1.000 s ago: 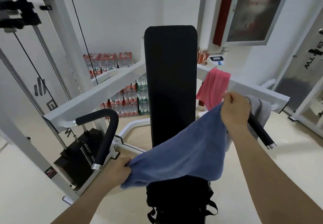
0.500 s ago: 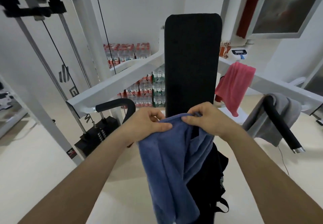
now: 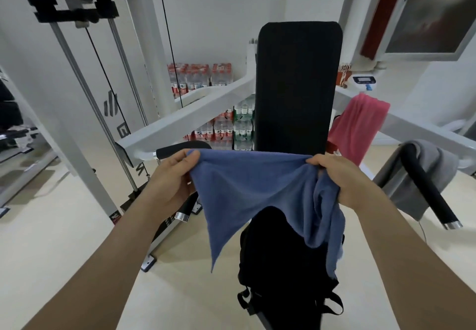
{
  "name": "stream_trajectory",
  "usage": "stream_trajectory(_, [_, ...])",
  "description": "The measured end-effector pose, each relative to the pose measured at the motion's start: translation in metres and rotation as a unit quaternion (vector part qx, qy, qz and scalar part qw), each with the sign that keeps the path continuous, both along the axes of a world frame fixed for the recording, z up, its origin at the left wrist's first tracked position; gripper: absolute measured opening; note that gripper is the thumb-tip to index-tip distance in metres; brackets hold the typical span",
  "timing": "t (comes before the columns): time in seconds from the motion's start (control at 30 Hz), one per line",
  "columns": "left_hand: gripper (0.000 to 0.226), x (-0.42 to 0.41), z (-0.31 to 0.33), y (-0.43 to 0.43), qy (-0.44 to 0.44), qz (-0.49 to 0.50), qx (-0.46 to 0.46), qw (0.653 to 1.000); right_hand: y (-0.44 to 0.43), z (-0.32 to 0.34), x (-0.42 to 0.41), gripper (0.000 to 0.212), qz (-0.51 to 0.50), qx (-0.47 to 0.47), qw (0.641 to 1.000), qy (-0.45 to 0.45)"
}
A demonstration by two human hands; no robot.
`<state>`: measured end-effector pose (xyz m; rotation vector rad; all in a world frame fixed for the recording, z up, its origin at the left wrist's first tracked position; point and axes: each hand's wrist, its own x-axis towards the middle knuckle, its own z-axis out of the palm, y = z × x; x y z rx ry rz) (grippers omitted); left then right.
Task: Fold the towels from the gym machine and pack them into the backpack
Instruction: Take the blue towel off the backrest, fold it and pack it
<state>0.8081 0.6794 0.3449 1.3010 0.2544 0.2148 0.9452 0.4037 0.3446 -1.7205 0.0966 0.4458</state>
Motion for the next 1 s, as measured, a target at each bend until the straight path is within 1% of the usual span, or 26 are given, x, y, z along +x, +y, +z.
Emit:
stream_trajectory(0.03, [0.023,0.000,0.002,-0.002,-0.002,0.026,-0.012,1.000,-0.002,-0.001,0.000,0.018,-0.015,0.036,0.999,0.011])
stream_trajectory(0.07, [0.025,-0.001,0.005,-0.004,0.005,0.059,-0.029,0.998,-0.005,-0.004,0.001,0.015,-0.038,0.095,0.994,0.027])
stream_trajectory(0.13, [0.024,-0.001,0.009,-0.012,0.023,0.111,-0.069,0.991,-0.006,-0.009,0.000,0.019,-0.082,0.223,0.970,0.059])
stream_trajectory(0.17, [0.023,0.000,0.010,-0.016,0.026,0.119,-0.080,0.989,-0.004,-0.011,-0.003,0.015,-0.091,0.264,0.958,0.070])
stream_trajectory(0.2, [0.020,0.001,0.010,-0.019,0.025,0.116,-0.084,0.989,0.000,-0.013,-0.007,0.007,-0.088,0.287,0.951,0.074])
stream_trajectory(0.23, [0.014,0.002,0.011,-0.022,0.019,0.108,-0.087,0.990,0.006,-0.015,-0.014,0.004,-0.080,0.298,0.948,0.073])
stream_trajectory(0.27, [0.012,0.001,0.011,-0.027,0.009,0.098,-0.089,0.991,0.014,-0.017,-0.022,0.008,-0.073,0.304,0.947,0.073])
stream_trajectory(0.37, [0.018,-0.005,0.009,-0.042,-0.009,0.043,-0.074,0.996,0.042,-0.023,-0.048,0.024,-0.046,0.309,0.947,0.083])
stream_trajectory(0.43, [0.020,-0.011,0.010,-0.054,-0.023,-0.011,-0.076,0.997,0.056,-0.026,-0.061,0.027,0.001,0.319,0.944,0.082])
stream_trajectory(0.47, [0.020,-0.013,0.012,-0.058,-0.032,-0.044,-0.079,0.995,0.060,-0.025,-0.067,0.026,0.029,0.316,0.946,0.064])
stream_trajectory(0.5, [0.020,-0.015,0.014,-0.060,-0.042,-0.078,-0.065,0.994,0.063,-0.024,-0.073,0.024,0.068,0.306,0.949,0.032])
stream_trajectory(0.53, [0.022,-0.017,0.017,-0.061,-0.051,-0.108,-0.012,0.993,0.063,-0.021,-0.080,0.023,0.118,0.298,0.947,-0.006])
stream_trajectory(0.57, [0.026,-0.018,0.022,-0.061,-0.057,-0.129,0.066,0.988,0.062,-0.019,-0.086,0.027,0.169,0.302,0.938,-0.037])
stream_trajectory(0.6, [0.031,-0.019,0.025,-0.061,-0.060,-0.129,0.151,0.978,0.061,-0.016,-0.091,0.034,0.209,0.310,0.926,-0.052])
stream_trajectory(0.63, [0.031,-0.020,0.028,-0.061,-0.058,-0.104,0.228,0.966,0.060,-0.014,-0.094,0.041,0.231,0.306,0.922,-0.055])
stream_trajectory(0.67, [0.027,-0.020,0.030,-0.062,-0.061,-0.067,0.287,0.954,0.059,-0.011,-0.097,0.046,0.236,0.284,0.927,-0.059])
stream_trajectory(0.7, [0.023,-0.020,0.033,-0.064,-0.071,-0.033,0.330,0.941,0.061,-0.010,-0.099,0.045,0.229,0.248,0.938,-0.075])
stream_trajectory(0.77, [0.015,-0.019,0.036,-0.066,-0.104,0.012,0.409,0.907,0.069,-0.009,-0.104,0.035,0.169,0.141,0.961,-0.166])
stream_trajectory(0.8, [0.013,-0.016,0.036,-0.066,-0.119,0.027,0.450,0.885,0.073,-0.009,-0.106,0.030,0.117,0.091,0.962,-0.230])
stream_trajectory(0.87, [0.006,-0.008,0.034,-0.066,-0.138,0.051,0.525,0.838,0.081,-0.011,-0.108,0.021,0.035,0.021,0.939,-0.342])
stream_trajectory(0.9, [0.004,-0.004,0.033,-0.066,-0.142,0.050,0.540,0.828,0.082,-0.011,-0.108,0.018,0.018,-0.015,0.920,-0.390])
stream_trajectory(0.93, [0.004,0.001,0.031,-0.065,-0.141,0.037,0.542,0.828,0.082,-0.009,-0.107,0.013,0.016,-0.050,0.901,-0.430])
stream_trajectory(0.97, [0.005,0.005,0.029,-0.065,-0.133,0.017,0.533,0.835,0.082,-0.006,-0.104,0.009,0.026,-0.071,0.889,-0.451])
stream_trajectory(1.0, [0.008,0.008,0.028,-0.064,-0.120,-0.009,0.509,0.852,0.081,-0.003,-0.100,0.009,0.042,-0.070,0.890,-0.449])
